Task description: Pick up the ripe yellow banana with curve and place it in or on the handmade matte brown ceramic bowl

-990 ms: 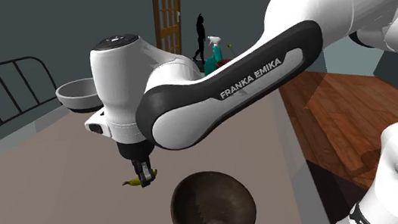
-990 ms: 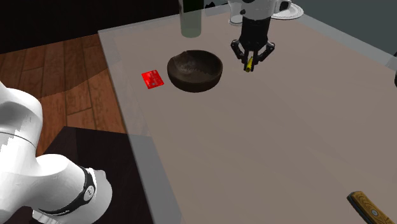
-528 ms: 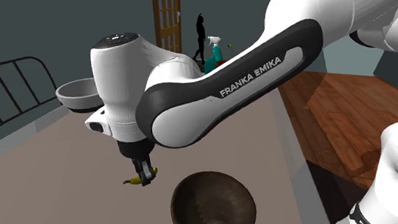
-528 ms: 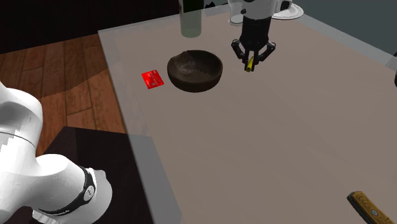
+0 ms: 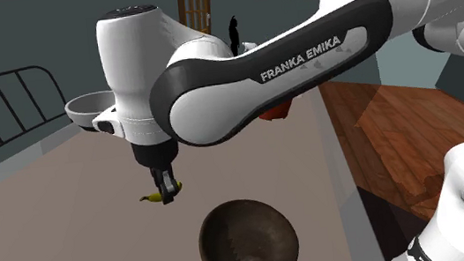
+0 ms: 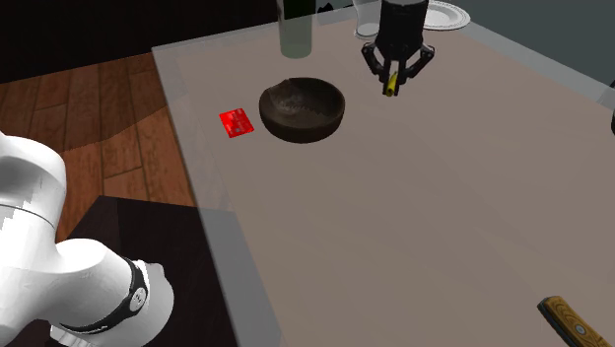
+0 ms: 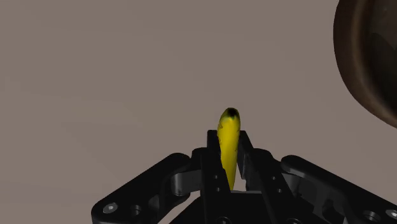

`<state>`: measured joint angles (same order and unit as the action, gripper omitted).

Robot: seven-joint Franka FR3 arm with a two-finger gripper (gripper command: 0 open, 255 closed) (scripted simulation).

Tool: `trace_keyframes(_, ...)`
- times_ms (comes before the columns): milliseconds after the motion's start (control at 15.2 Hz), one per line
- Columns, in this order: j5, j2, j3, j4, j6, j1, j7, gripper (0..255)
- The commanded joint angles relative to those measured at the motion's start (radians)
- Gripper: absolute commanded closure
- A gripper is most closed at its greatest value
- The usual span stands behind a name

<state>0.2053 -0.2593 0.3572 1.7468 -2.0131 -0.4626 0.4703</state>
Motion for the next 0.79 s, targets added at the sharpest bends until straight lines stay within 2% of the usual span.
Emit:
trace_keyframes(0,-0.005,0.007,0.001,-0.016,0.023,0.0,0.004,255)
trace_keyframes(726,-0.021,0.031,0.007,-0.133,0.16,-0.002,0.026,255)
